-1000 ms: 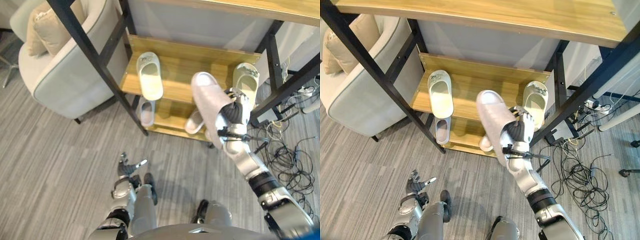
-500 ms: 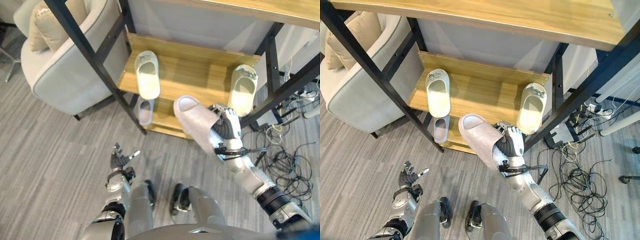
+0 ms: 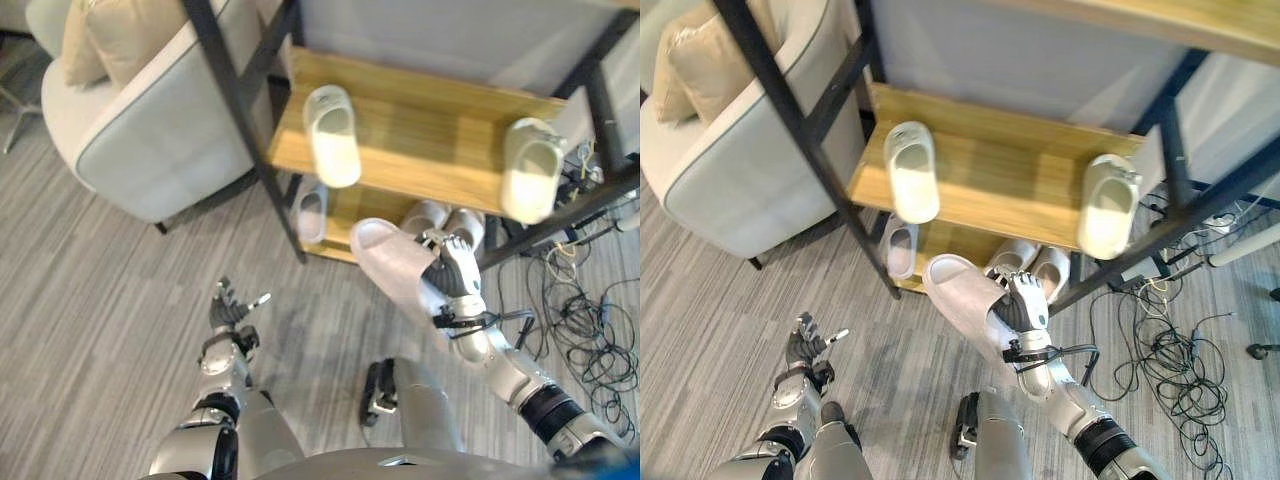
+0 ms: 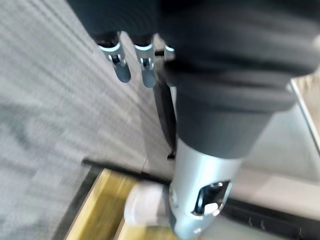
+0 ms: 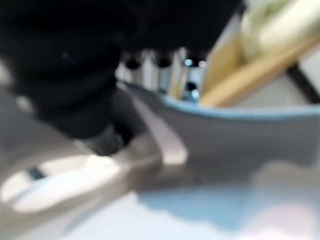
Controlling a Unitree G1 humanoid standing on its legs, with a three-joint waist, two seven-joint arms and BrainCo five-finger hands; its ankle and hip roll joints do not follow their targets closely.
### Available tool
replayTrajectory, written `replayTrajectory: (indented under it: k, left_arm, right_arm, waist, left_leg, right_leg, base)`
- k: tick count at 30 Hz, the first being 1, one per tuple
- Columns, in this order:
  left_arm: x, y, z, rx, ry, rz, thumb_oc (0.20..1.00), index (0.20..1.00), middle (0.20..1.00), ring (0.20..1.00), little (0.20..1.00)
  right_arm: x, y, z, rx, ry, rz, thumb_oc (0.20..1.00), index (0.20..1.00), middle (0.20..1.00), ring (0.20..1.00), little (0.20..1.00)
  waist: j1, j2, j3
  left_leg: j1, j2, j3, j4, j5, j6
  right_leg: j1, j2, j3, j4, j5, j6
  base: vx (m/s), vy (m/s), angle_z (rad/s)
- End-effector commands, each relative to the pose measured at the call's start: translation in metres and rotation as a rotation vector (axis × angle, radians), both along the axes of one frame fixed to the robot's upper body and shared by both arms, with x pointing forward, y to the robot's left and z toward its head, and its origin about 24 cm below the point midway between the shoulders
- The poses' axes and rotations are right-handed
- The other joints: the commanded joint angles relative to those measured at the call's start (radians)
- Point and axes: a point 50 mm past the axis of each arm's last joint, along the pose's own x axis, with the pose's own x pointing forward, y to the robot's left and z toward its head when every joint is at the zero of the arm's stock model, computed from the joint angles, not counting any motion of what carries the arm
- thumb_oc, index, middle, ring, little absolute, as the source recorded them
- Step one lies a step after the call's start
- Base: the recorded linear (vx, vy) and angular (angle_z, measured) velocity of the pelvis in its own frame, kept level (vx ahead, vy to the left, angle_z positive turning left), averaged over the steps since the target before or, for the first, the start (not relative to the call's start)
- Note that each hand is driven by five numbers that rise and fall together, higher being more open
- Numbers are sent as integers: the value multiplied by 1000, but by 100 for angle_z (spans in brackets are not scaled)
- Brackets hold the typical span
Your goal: Arrange the slippers neatly on the shoe rack.
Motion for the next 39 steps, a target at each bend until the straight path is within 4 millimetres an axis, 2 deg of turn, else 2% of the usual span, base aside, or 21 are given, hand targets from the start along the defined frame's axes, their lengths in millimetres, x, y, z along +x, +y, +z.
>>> replayTrajectory:
  k: [1,3,4,5,6,7,8,10,12,14,15,18,21,23,24,26,29,32,36,37,39]
  left_arm:
    - [15,10,29,72,-143,-19,1000,1000,1000,1000,1000]
    - [17,9,31,71,-151,-25,1000,1000,1000,1000,1000]
    - [23,5,36,63,-174,-31,1000,1000,1000,1000,1000]
    - [25,7,40,64,-193,-25,1000,1000,1000,1000,1000]
    - [29,10,47,63,-220,-16,1000,1000,1000,1000,1000]
    - [36,9,58,55,-267,-16,1000,1000,1000,1000,1000]
    - [45,2,69,50,-315,-57,1000,1000,1000,1000,1000]
    - [50,1,75,45,-339,-58,1000,1000,1000,1000,1000]
    - [63,-1,91,-22,-414,-49,1000,1000,1000,1000,1000]
    - [71,0,104,-107,-480,-39,1000,1000,1000,1000,1000]
    - [73,-1,107,-146,-500,-38,1000,1000,1000,1000,1000]
    - [82,-8,123,-250,-577,-57,1000,1000,1000,1000,1000]
    - [88,-17,135,-312,-644,-77,1000,1000,1000,1000,1000]
    - [89,-19,137,-328,-661,-78,1000,1000,1000,1000,1000]
    - [93,-23,148,-392,-728,-73,1000,1000,1000,1000,1000]
    - [94,-22,153,-406,-751,-58,1000,1000,1000,1000,1000]
    - [95,-15,165,-399,-792,2,1000,1000,1000,1000,1000]
    - [94,3,180,-336,-820,61,1000,1000,1000,1000,1000]
    - [91,31,203,-219,-821,59,1000,1000,1000,1000,1000]
    - [90,39,211,-182,-824,55,1000,1000,1000,1000,1000]
    - [90,63,236,-90,-806,44,1000,1000,1000,1000,1000]
  right_arm:
    - [6,14,31,173,-141,28,200,200,200,200,200]
    - [5,13,28,183,-134,13,200,200,200,200,200]
    - [6,8,22,204,-115,-28,200,200,200,200,200]
    - [5,9,21,217,-113,-32,200,200,200,200,200]
    - [7,8,23,211,-121,-36,200,200,200,200,200]
    - [9,7,26,224,-132,-44,200,200,200,200,200]
    - [11,2,20,215,-114,-72,200,200,200,200,200]
    - [12,0,21,222,-119,-88,200,200,200,200,200]
    - [16,1,23,238,-117,-108,200,200,200,200,200]
    - [20,1,24,220,-118,-120,200,200,200,200,200]
    - [21,0,25,211,-122,-126,200,200,200,200,200]
    - [27,1,28,178,-127,-139,200,200,200,200,200]
    - [38,4,40,178,-146,-160,200,200,200,200,200]
    - [39,4,43,185,-151,-165,200,200,200,200,200]
    - [47,7,53,166,-165,-162,200,200,200,200,200]
    - [51,8,58,163,-173,-162,200,200,200,200,200]
    - [63,8,81,149,-221,-153,200,200,200,200,200]
    - [78,7,108,153,-233,-136,200,200,200,200,200]
    - [94,-4,138,175,-207,-136,200,200,200,200,200]
    - [99,-6,149,159,-213,-135,200,200,200,200,200]
    - [113,-5,196,56,-279,-104,200,200,200,200,200]
  waist:
    - [-2,-17,47]
    - [-3,-17,42]
    - [-7,-19,46]
    - [-7,-22,54]
    - [0,-21,52]
    - [-3,-20,52]
    - [-8,-24,39]
    - [-11,-18,32]
    - [-20,-19,38]
    - [-34,-14,15]
    - [-43,-13,-4]
    - [-57,-9,-52]
    - [-63,-8,-84]
    - [-66,-9,-92]
    - [-67,-11,-110]
    - [-68,-10,-117]
    - [-66,-12,-125]
    - [-60,-16,-133]
    - [-48,-31,-121]
    - [-44,-35,-111]
    - [-31,-38,-68]
  left_leg:
    - [-60,18,-48,167,-158,39]
    - [-69,3,-48,169,-163,48]
    - [-87,-12,-33,191,-187,64]
    - [-97,-6,-28,214,-199,69]
    - [-125,17,-15,243,-204,73]
    - [-158,31,-10,271,-214,71]
    - [-205,17,0,341,-248,78]
    - [-234,15,-5,355,-246,82]
    - [-313,35,-25,441,-266,78]
    - [-399,47,-35,507,-284,73]
    - [-427,61,-40,556,-324,61]
    - [-555,100,-68,684,-381,57]
    - [-676,122,-103,789,-419,61]
    - [-708,122,-114,819,-423,63]
    - [-808,130,-136,909,-450,66]
    - [-855,132,-151,950,-463,68]
    - [-935,134,-176,1033,-485,72]
    - [-1012,136,-209,1113,-503,74]
    - [-1022,144,-218,1171,-526,73]
    - [-1022,148,-220,1190,-534,73]
    - [-1023,159,-234,1240,-549,70]
  right_leg:
    - [128,-95,79,-174,100,171]
    - [131,-101,80,-196,117,175]
    - [117,-116,96,-216,168,198]
    - [94,-116,98,-197,173,203]
    - [48,-123,83,-172,210,214]
    - [-4,-116,64,-132,211,208]
    - [-36,-112,13,-109,171,166]
    - [-59,-118,25,-102,160,156]
    - [-154,-97,74,7,107,140]
    - [-250,-101,66,87,70,128]
    - [-276,-104,64,130,34,129]
    - [-415,-101,88,253,-10,123]
    - [-552,-100,119,356,-44,125]
    - [-581,-95,125,383,-53,122]
    - [-691,-102,150,485,-93,119]
    - [-738,-108,161,527,-106,116]
    - [-825,-119,184,618,-139,118]
    - [-902,-134,204,708,-166,119]
    - [-936,-143,234,778,-186,120]
    - [-940,-145,238,798,-193,120]
    - [-940,-159,255,844,-211,120]
  base:
    - [6,269,-8]
    - [2,196,8]
    - [-40,231,14]
    - [-108,270,4]
    - [-184,180,-11]
    - [-224,239,-43]
    - [-150,203,-61]
    - [-49,47,-55]
    - [-58,-14,-22]
    - [-19,-60,-4]
    - [71,-111,6]
    - [48,-98,2]
    - [-8,-63,-11]
    - [11,-69,-7]
    - [27,-94,1]
    - [31,-64,8]
    - [42,-60,13]
    - [55,-48,14]
    - [54,-50,2]
    - [54,-46,-1]
    - [40,-42,-4]
